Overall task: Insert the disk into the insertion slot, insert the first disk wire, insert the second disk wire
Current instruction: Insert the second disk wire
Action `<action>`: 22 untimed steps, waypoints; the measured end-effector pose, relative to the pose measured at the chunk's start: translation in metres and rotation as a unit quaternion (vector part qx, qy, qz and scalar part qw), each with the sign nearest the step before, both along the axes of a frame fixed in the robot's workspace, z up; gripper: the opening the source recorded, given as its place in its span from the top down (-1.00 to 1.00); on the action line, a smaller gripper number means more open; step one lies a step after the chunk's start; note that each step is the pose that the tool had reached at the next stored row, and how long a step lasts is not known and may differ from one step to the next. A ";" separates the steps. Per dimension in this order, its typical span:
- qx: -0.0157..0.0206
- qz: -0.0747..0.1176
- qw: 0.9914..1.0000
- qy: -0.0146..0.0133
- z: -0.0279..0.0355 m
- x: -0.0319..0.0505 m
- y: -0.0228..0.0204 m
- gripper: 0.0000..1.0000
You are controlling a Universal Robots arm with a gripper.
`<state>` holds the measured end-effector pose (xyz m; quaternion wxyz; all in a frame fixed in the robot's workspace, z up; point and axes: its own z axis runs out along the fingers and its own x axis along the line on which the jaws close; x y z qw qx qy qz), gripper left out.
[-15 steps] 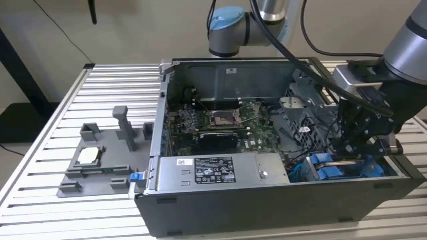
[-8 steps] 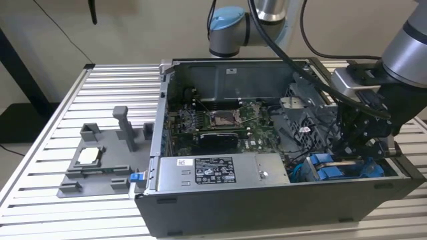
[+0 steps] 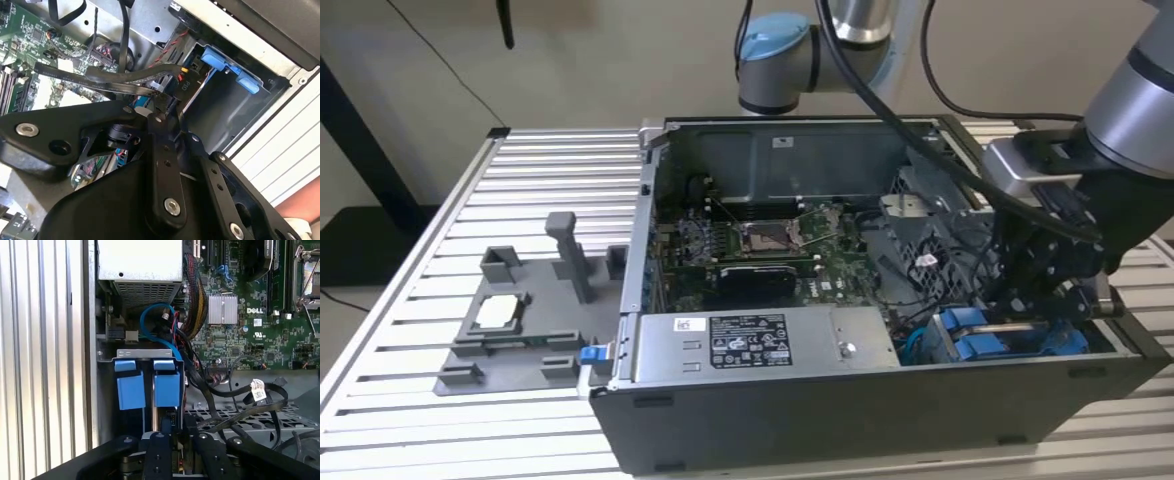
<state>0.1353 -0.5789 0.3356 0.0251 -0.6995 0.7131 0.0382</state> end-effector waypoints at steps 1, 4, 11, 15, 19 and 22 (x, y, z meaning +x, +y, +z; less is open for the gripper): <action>0.000 0.000 1.000 0.001 0.0010 0.0000 -0.0002 0.52; 0.001 0.000 1.000 0.002 0.0039 0.0000 -0.0012 0.52; 0.003 0.000 1.000 0.003 0.0142 0.0000 -0.0015 0.52; 0.003 0.000 1.000 0.003 0.0289 0.0000 -0.0015 0.52; 0.003 0.000 1.000 0.003 0.0410 0.0000 -0.0015 0.52; 0.003 0.000 1.000 0.003 0.0430 0.0000 -0.0015 0.52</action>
